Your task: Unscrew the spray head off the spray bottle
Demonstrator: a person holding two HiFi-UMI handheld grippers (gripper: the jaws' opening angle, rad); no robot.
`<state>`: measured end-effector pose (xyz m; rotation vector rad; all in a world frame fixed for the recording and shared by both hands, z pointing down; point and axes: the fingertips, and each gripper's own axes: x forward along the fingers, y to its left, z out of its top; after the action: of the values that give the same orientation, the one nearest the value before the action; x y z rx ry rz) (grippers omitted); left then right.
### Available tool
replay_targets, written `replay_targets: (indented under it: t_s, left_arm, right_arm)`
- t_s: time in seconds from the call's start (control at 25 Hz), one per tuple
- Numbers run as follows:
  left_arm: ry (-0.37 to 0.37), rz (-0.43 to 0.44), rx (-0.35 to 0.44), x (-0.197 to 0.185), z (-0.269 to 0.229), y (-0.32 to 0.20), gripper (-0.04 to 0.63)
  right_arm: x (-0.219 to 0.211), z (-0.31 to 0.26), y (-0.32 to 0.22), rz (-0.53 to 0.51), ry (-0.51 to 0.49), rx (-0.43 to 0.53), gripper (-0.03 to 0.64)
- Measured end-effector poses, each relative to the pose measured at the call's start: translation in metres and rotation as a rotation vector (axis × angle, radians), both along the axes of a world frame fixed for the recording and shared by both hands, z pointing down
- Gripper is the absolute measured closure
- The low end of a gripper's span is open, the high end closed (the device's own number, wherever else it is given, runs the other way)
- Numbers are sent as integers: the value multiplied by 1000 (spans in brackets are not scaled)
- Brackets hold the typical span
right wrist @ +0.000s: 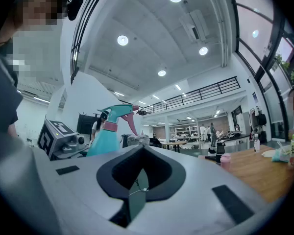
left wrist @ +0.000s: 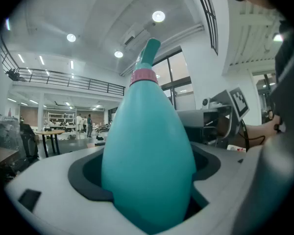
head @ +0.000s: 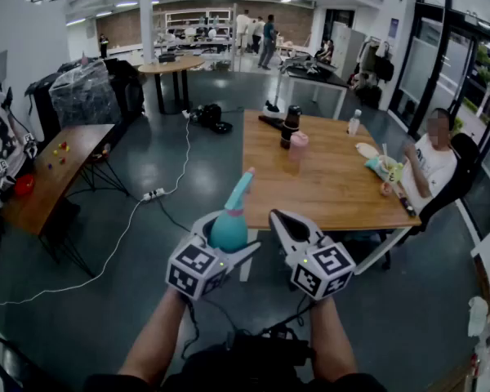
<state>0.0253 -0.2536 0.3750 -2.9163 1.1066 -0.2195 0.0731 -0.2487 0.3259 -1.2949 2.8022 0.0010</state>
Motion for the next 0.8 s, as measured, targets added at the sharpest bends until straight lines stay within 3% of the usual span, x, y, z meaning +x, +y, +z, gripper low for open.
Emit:
replay_targets:
  t_s: [0.64,0.8]
  left_arm:
    - [-12,12,-17,3,6,-1,155]
    - [-15,13,-20,6,10,-3,155]
  right_arm:
    - [0,-7,3,-2,-16,18,607]
    - [-5,-10,6,-54,-35,31,607]
